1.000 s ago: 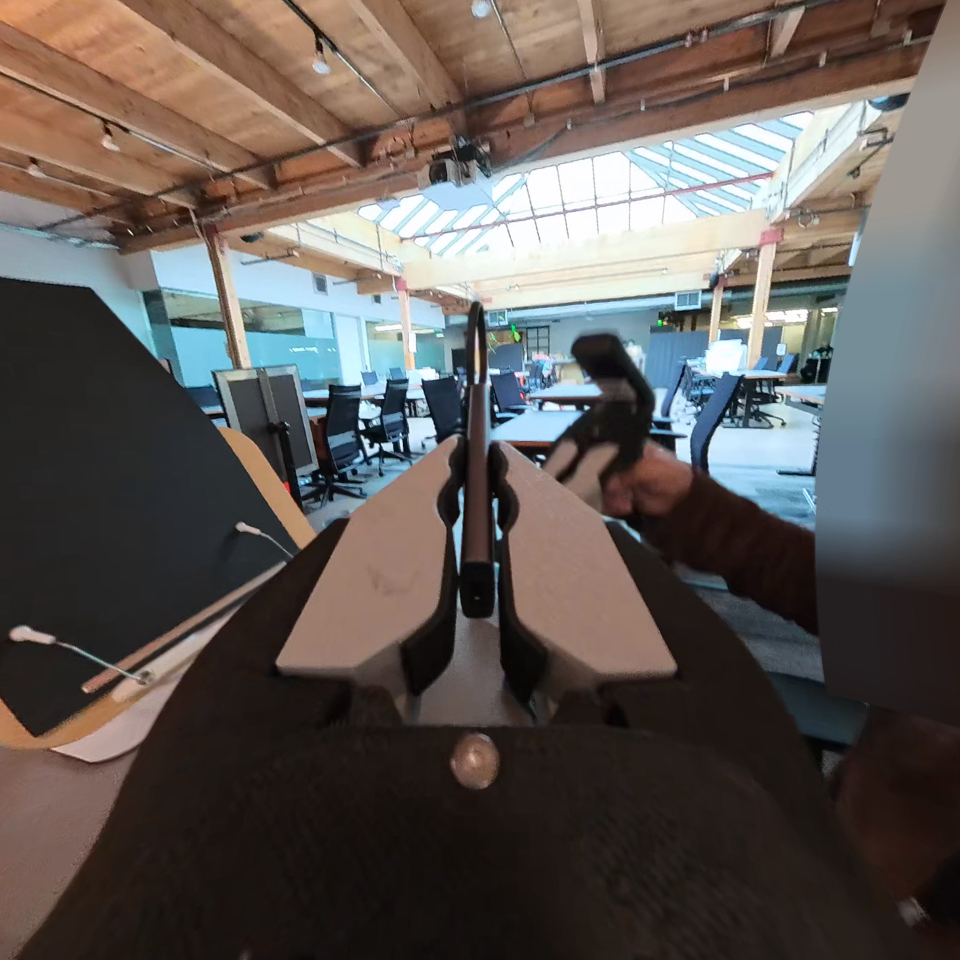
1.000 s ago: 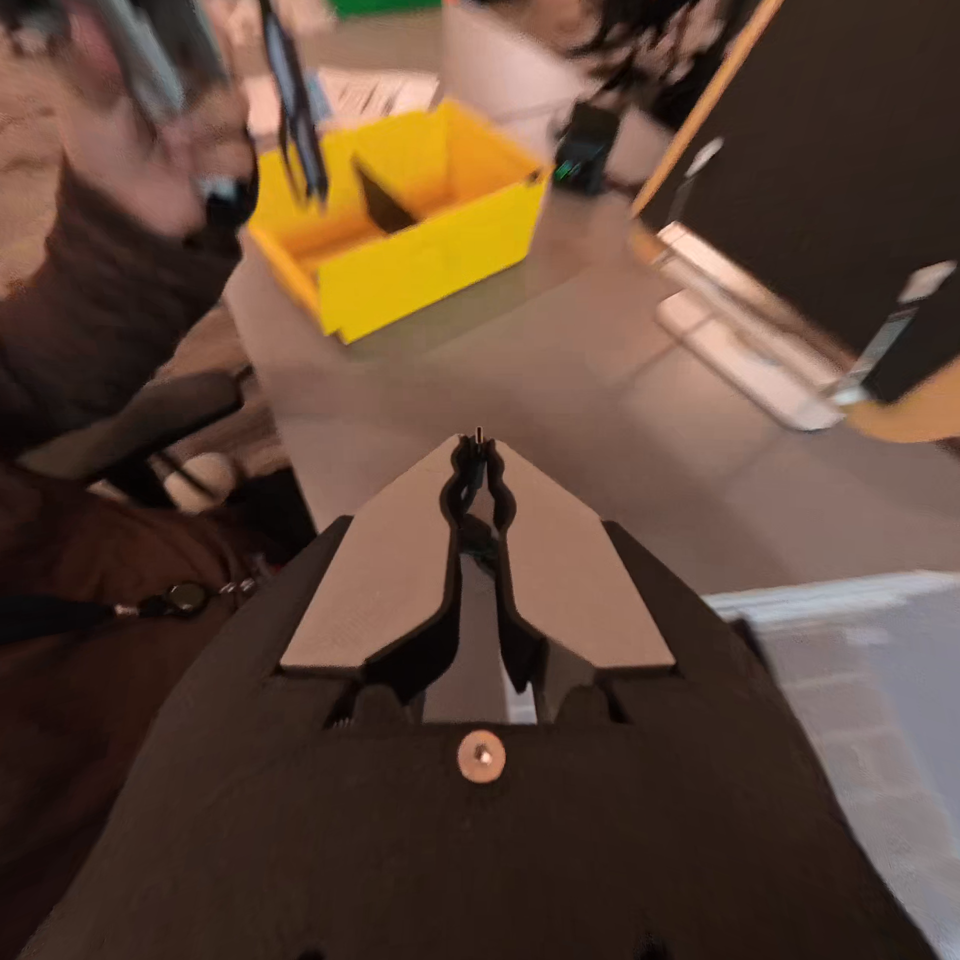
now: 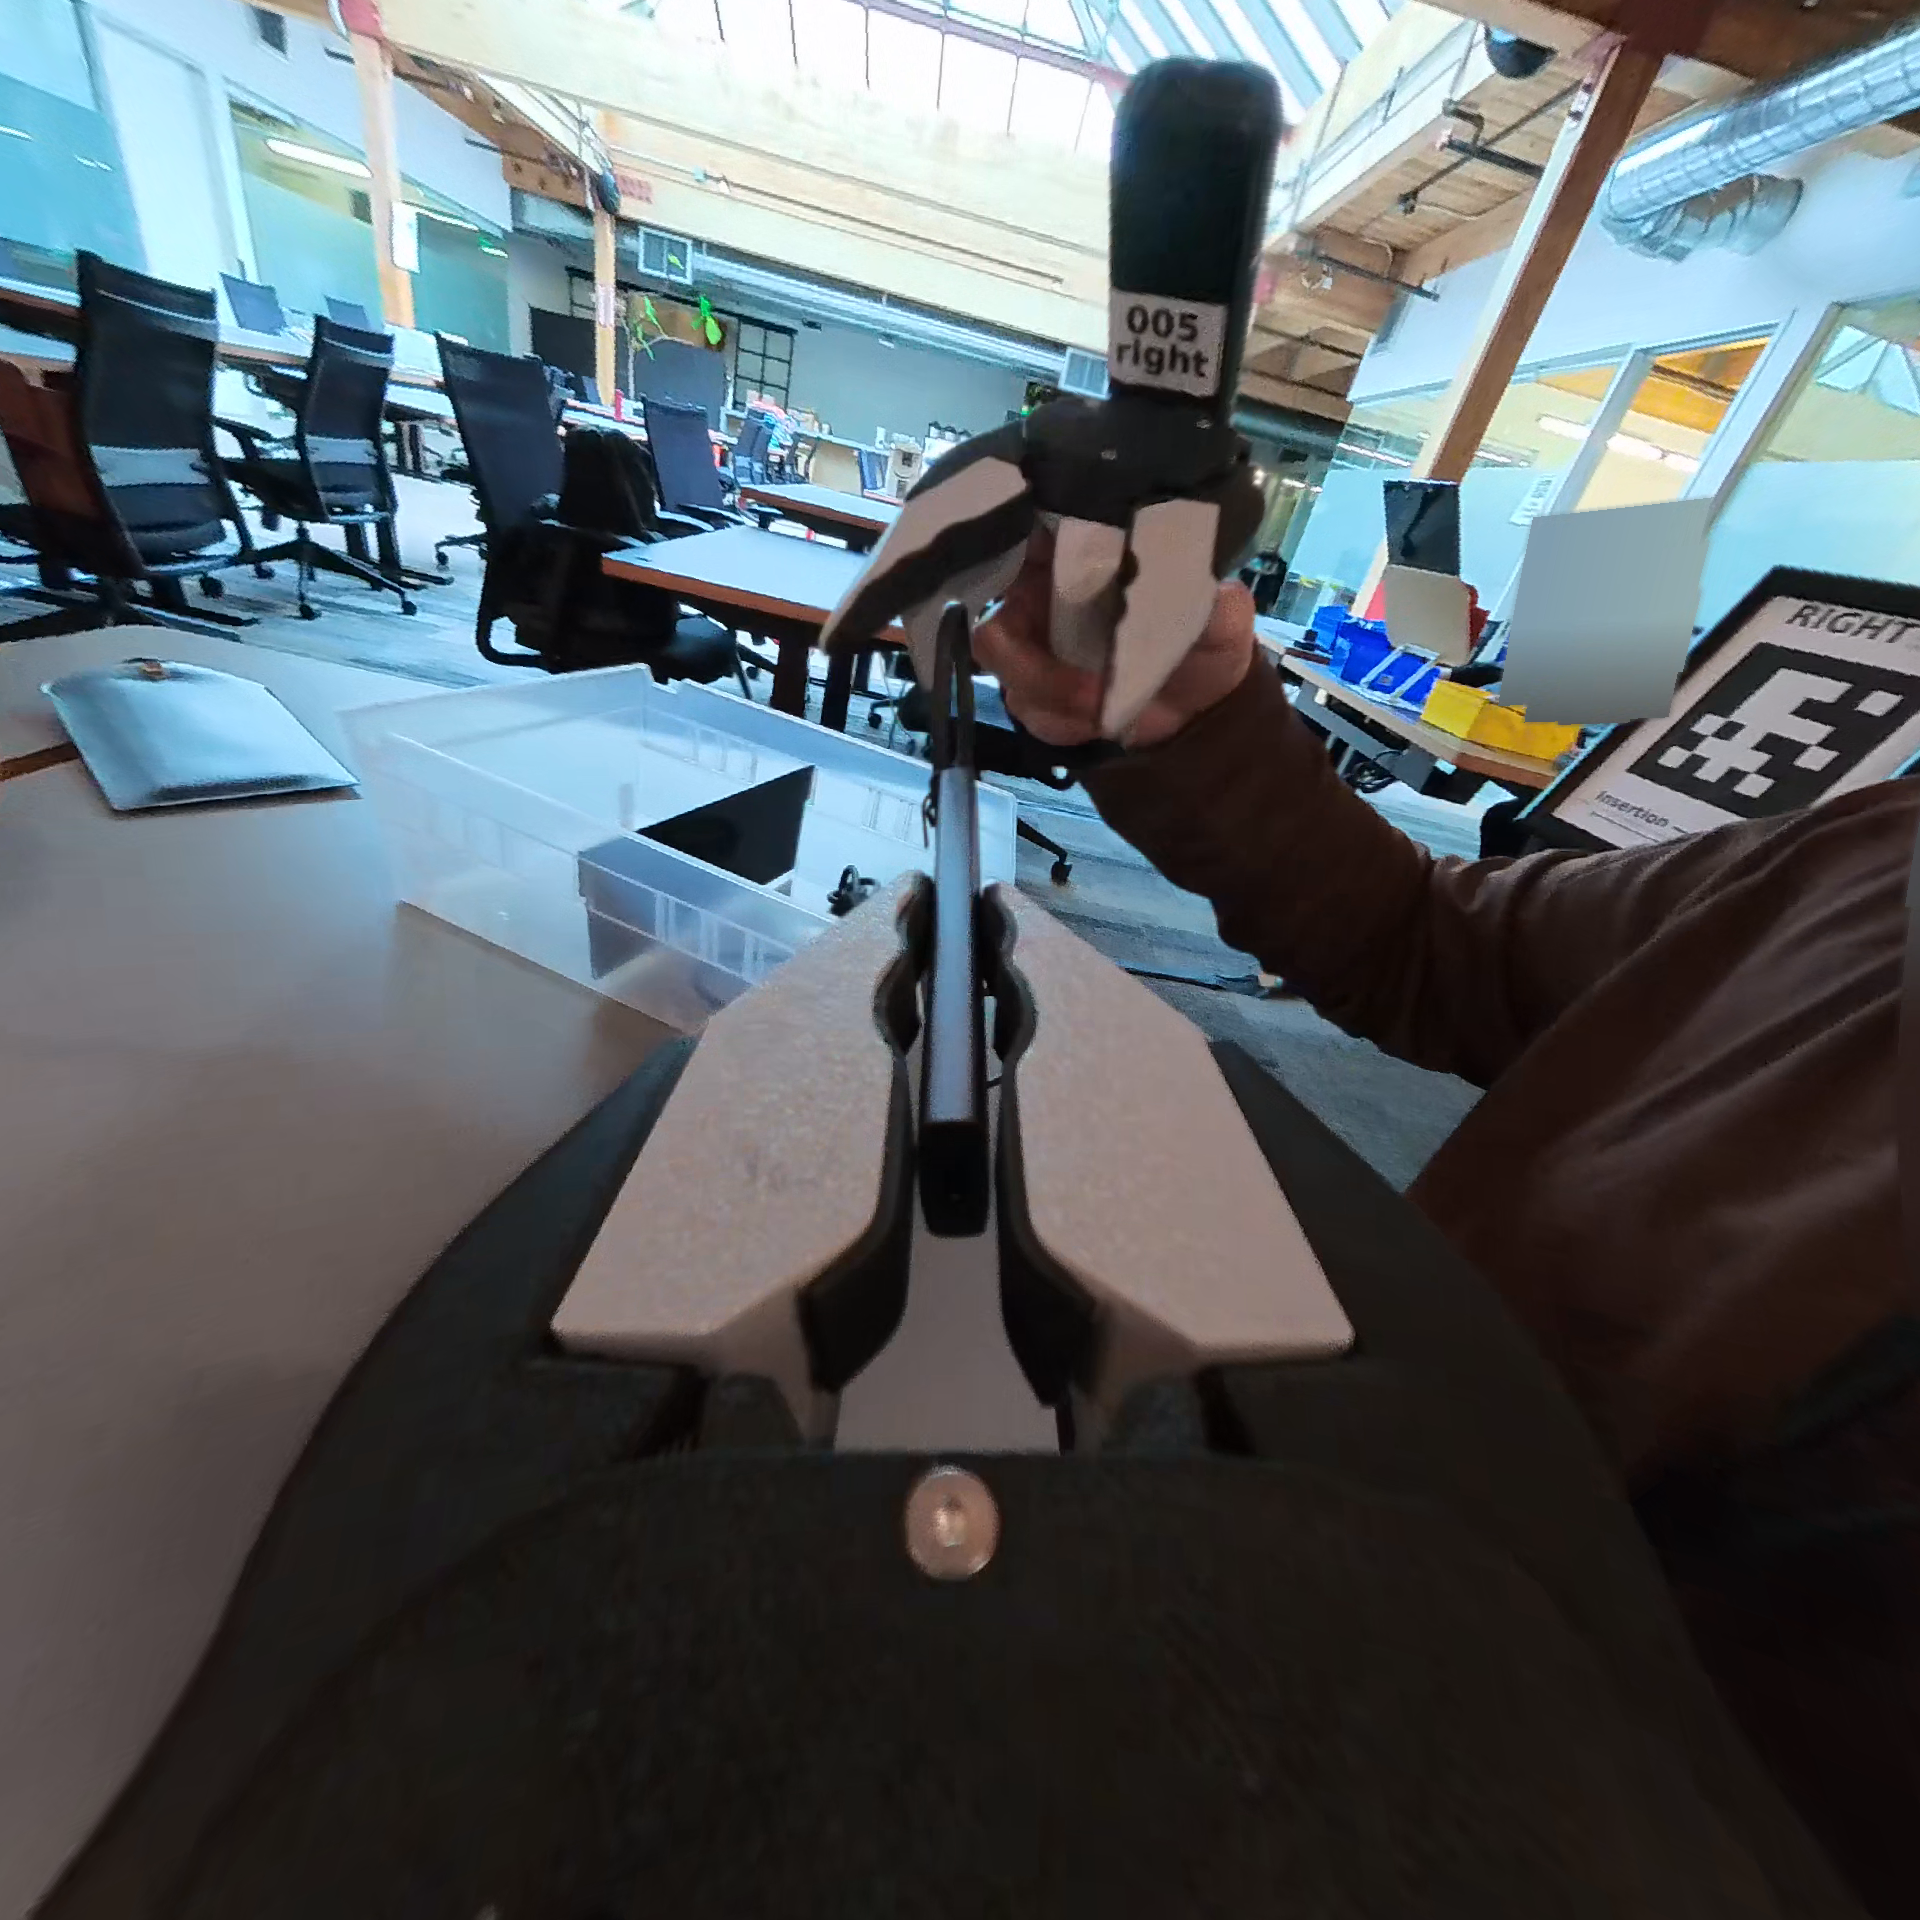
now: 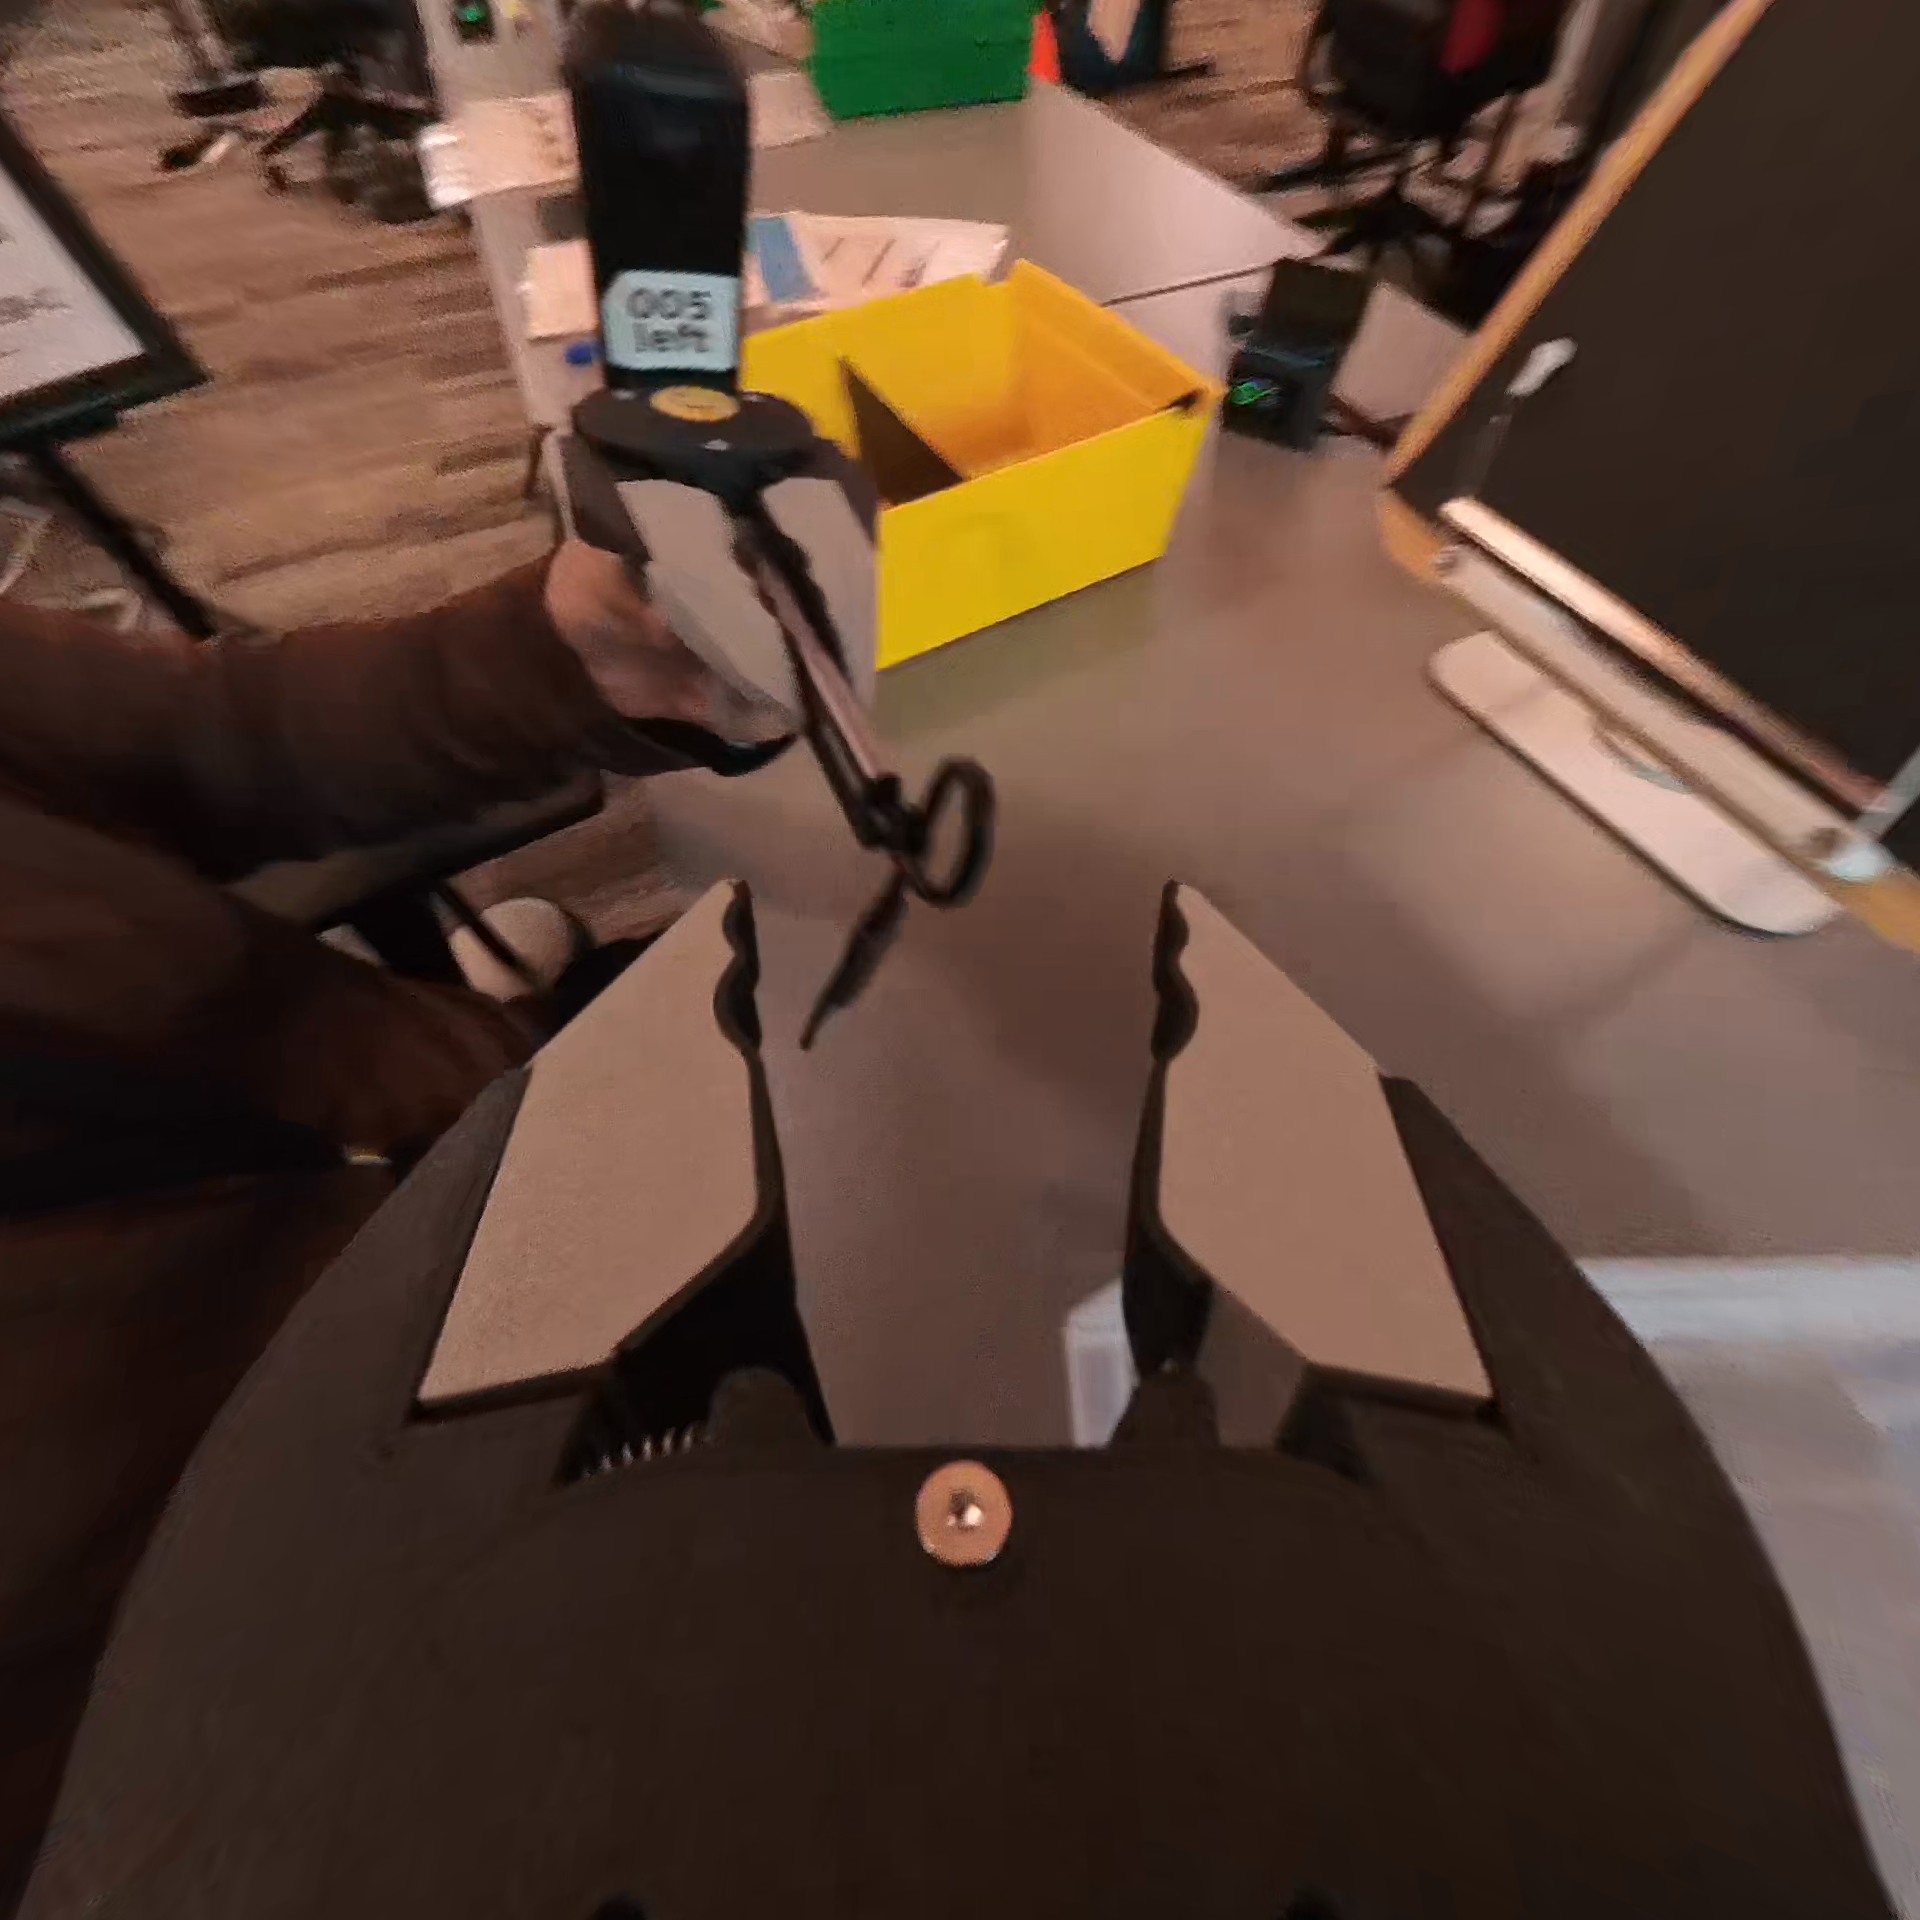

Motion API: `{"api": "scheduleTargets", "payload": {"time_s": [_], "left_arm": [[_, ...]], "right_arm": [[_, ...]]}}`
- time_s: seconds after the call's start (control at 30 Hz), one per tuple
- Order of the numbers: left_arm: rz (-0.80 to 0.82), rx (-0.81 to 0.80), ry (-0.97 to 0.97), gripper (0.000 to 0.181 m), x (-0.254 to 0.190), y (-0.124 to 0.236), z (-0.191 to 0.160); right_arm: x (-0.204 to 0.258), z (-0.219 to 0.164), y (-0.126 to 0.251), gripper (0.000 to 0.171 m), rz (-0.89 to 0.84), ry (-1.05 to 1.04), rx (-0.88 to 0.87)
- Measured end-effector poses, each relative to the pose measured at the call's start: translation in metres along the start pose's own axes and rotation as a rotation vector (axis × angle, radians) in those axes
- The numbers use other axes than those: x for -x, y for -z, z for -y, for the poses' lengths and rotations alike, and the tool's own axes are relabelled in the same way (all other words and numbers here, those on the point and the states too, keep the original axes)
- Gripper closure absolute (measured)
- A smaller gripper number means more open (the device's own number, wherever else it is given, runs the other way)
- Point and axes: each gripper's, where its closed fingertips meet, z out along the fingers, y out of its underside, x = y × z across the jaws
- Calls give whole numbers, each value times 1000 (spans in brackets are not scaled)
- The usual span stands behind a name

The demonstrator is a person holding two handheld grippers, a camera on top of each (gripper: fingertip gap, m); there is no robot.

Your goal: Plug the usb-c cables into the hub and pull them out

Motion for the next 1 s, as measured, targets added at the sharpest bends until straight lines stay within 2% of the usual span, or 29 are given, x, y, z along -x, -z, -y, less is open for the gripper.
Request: {"api": "scheduleTargets", "payload": {"time_s": [0.1, 0.13, 0.17, 0.23, 0.3, 0.37, 0.43, 0.5, 0.57, 0.63, 0.73, 0.8, 0.87, 1.0], "left_arm": [[-22, -2, 11, 175, -3, -9, -4], [-27, -2, 15, 175, -4, -11, -5], [-26, 3, 23, 175, -3, -13, -8], [-14, 12, 50, 175, 0, -12, -12], [44, 13, 74, 169, 10, -7, -12], [131, 31, 64, 150, 23, 8, -9], [168, 39, 46, 153, 26, 29, -5], [224, 58, 24, 151, 28, 53, -3], [310, 94, 8, 150, 31, 81, -4], [403, 120, -15, 146, 32, 112, -5], [551, 113, 24, 130, 35, 162, -3], [654, 113, 61, 119, 38, 200, -3], [805, 97, 53, 118, 47, 245, 3], [1000, 141, 67, 120, 71, 313, 8]], "right_arm": [[21, -5, -32, 105, 115, -8, 56], [24, -9, -40, 123, 145, -19, 72], [25, -10, -45, 158, 162, -23, 73], [24, -11, -47, 163, 189, -23, 67], [15, -15, -41, 164, 153, 2, 114], [-6, -6, -19, 165, 39, 51, 114], [-49, 10, 18, 166, -174, 68, 90], [-110, 9, 63, 167, -461, 80, 134], [-166, -10, 101, 166, -694, 80, 232], [-206, -44, 118, 166, -796, 59, 352], [-240, -110, 111, 164, -797, -61, 511], [-248, -141, 104, 148, -831, -131, 608], [-245, -137, 99, 141, -899, -74, 628], [-215, -84, 80, 129, -934, 52, 557]]}}
